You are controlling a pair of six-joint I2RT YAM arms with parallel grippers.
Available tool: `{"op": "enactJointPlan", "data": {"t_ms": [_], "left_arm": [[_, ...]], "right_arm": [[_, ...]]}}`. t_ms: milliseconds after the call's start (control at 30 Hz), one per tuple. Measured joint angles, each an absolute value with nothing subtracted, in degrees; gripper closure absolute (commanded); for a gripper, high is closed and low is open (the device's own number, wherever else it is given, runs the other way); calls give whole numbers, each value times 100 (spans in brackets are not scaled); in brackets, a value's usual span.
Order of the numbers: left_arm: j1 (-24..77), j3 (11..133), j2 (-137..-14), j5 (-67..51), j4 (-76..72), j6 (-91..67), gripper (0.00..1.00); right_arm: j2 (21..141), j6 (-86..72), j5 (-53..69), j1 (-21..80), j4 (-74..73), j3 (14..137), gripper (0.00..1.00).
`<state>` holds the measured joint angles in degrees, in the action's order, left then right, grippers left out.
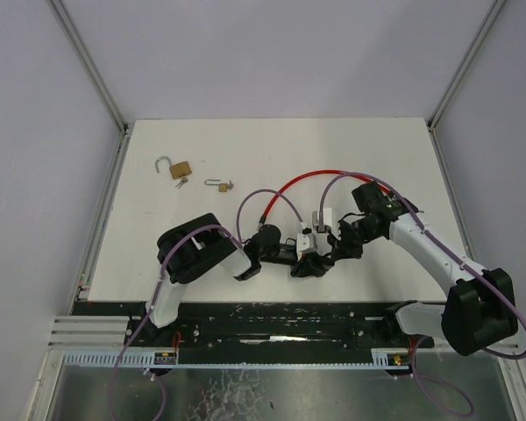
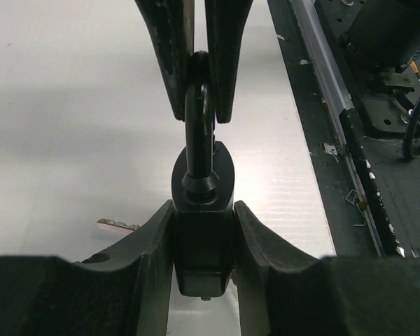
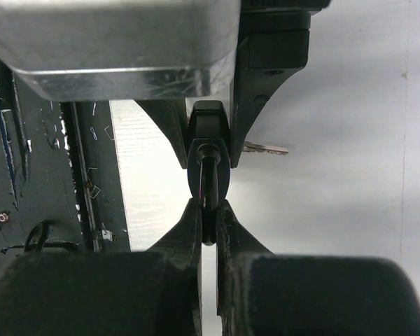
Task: Lock with the key
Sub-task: Lock the lock.
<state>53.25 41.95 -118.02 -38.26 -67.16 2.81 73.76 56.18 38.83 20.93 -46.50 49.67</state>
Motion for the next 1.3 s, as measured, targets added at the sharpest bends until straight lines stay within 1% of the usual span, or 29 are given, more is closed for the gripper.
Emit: {"op": "enactJointPlan", "data": {"t_ms": [233, 733, 1300], "left_arm": [[5317, 4189, -11802, -3723, -6722, 228, 100], [5229, 3959, -11802, -3570, -7072, 121, 100], [4939, 4042, -11935, -4125, -7120, -292, 100]], "right_arm": [[7518, 5551, 3664, 2209, -4663, 5096, 100], [8040, 5546, 3695, 2344, -4689, 5382, 100], [8713, 5400, 3459, 2534, -4637, 5749, 100]]}}
